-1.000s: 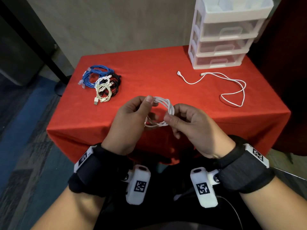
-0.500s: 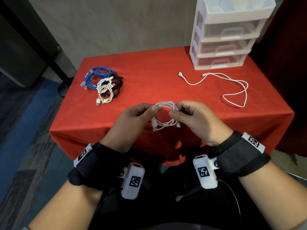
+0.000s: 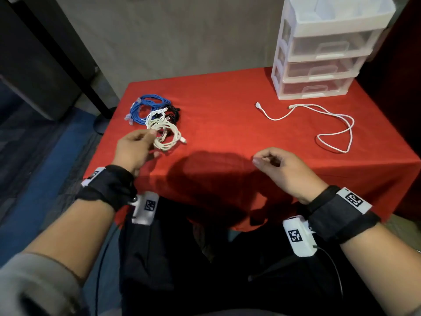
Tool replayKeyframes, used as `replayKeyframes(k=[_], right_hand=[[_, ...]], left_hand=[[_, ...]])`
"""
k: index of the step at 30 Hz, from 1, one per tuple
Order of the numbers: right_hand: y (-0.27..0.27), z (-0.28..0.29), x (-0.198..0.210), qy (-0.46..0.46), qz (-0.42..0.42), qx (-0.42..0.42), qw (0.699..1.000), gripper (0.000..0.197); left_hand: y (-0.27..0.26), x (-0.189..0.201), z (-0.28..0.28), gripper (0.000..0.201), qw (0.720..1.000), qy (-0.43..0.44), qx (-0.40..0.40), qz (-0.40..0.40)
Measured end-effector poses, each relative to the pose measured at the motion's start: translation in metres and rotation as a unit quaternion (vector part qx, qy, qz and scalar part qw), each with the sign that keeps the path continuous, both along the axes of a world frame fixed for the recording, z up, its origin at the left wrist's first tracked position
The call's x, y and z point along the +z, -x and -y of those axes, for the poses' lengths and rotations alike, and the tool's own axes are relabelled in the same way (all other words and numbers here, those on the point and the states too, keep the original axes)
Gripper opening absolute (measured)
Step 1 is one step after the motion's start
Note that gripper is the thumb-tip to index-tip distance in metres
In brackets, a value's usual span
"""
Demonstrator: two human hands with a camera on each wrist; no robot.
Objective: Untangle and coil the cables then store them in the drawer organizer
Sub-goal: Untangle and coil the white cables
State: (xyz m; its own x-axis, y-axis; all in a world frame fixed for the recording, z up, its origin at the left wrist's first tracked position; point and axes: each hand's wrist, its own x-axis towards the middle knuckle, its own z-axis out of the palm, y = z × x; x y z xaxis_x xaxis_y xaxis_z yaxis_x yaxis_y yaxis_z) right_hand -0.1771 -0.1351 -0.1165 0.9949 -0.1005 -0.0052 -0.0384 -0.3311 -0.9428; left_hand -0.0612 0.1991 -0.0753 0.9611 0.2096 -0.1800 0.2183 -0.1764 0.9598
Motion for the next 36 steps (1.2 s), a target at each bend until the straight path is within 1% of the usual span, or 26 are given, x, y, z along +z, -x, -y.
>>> replayKeyframes(k=[4,5,8,10,12,13,14,16,17,18,19,21,22,23,25,26,28,30,32,33,34,35,36], right_hand=[[0.001,0.004,-0.002,0.01,0.003,0.004,1.0,0.011],[0.0,0.005,-0.002,0.02,0.006,0.006,1.0,0.01],[-0.002,0.011,-0.001,0.065,0.004,-0.005,0.998,0.011],[-0.005,0.018,0.0,0.081,0.002,-0.022,0.996,0.012],[-0.009,0.03,0.002,0.107,0.019,-0.04,0.993,0.011],[-0.011,0.037,0.004,0.141,0.041,-0.056,0.988,0.011],[-0.013,0.045,0.005,0.194,0.073,-0.079,0.975,0.01],[-0.014,0.062,0.011,0.315,0.118,-0.143,0.931,0.011],[-0.015,0.072,0.014,0.357,0.105,-0.176,0.911,0.015],[-0.015,0.082,0.016,0.378,0.066,-0.202,0.901,0.019],[-0.016,0.091,0.018,0.384,0.008,-0.215,0.898,0.024],[-0.019,0.106,0.016,0.388,-0.102,-0.2,0.894,0.036],[-0.019,0.111,0.014,0.395,-0.127,-0.187,0.89,0.037],[-0.021,0.115,0.011,0.402,-0.127,-0.176,0.89,0.034],[-0.024,0.115,0.008,0.391,-0.086,-0.15,0.904,0.021],[-0.025,0.113,0.007,0.374,-0.073,-0.138,0.914,0.018],[-0.023,0.103,0.006,0.338,-0.061,-0.123,0.931,0.023],[-0.018,0.089,0.005,0.308,-0.022,-0.108,0.945,0.025],[-0.009,0.069,0.01,0.253,0.017,-0.061,0.965,0.025],[-0.002,0.057,0.015,0.209,0.027,-0.021,0.977,0.025],[0.006,0.046,0.023,0.164,0.031,0.028,0.986,0.024],[0.013,0.036,0.032,0.126,0.031,0.074,0.989,0.023],[0.02,0.027,0.042,0.097,0.029,0.112,0.988,0.021]], left_hand=[[-0.034,-0.014,-0.035,0.011,0.998,-0.055,0.028,-0.026],[-0.04,-0.018,-0.043,0.013,0.996,-0.078,0.035,-0.034],[-0.052,-0.029,-0.06,0.028,0.985,-0.154,0.061,-0.041],[-0.055,-0.032,-0.068,0.03,0.98,-0.179,0.073,-0.039],[-0.055,-0.035,-0.073,0.035,0.977,-0.196,0.082,-0.037],[-0.057,-0.037,-0.076,0.04,0.974,-0.207,0.088,-0.036],[-0.055,-0.036,-0.074,0.042,0.971,-0.217,0.091,-0.029],[-0.05,-0.035,-0.067,0.042,0.962,-0.253,0.099,0.001],[-0.046,-0.034,-0.059,0.038,0.953,-0.283,0.101,0.03],[-0.041,-0.032,-0.05,0.034,0.945,-0.305,0.1,0.065],[-0.037,-0.033,-0.04,0.031,0.939,-0.314,0.094,0.102],[-0.026,-0.031,-0.016,0.029,0.937,-0.293,0.07,0.174],[-0.02,-0.031,-0.002,0.028,0.938,-0.277,0.055,0.203],[-0.014,-0.031,0.012,0.028,0.939,-0.26,0.035,0.223],[0.0,-0.031,0.043,0.024,0.946,-0.219,-0.007,0.239],[0.007,-0.031,0.058,0.022,0.951,-0.195,-0.028,0.238],[0.021,-0.033,0.085,0.019,0.956,-0.155,-0.078,0.236],[0.035,-0.034,0.109,0.017,0.95,-0.151,-0.142,0.235],[0.048,-0.03,0.128,0.018,0.943,-0.149,-0.203,0.217],[0.054,-0.027,0.135,0.022,0.933,-0.146,-0.236,0.228],[0.059,-0.026,0.14,0.031,0.914,-0.15,-0.278,0.254],[0.066,-0.023,0.144,0.043,0.885,-0.158,-0.331,0.285],[0.071,-0.021,0.147,0.053,0.851,-0.178,-0.378,0.318]])
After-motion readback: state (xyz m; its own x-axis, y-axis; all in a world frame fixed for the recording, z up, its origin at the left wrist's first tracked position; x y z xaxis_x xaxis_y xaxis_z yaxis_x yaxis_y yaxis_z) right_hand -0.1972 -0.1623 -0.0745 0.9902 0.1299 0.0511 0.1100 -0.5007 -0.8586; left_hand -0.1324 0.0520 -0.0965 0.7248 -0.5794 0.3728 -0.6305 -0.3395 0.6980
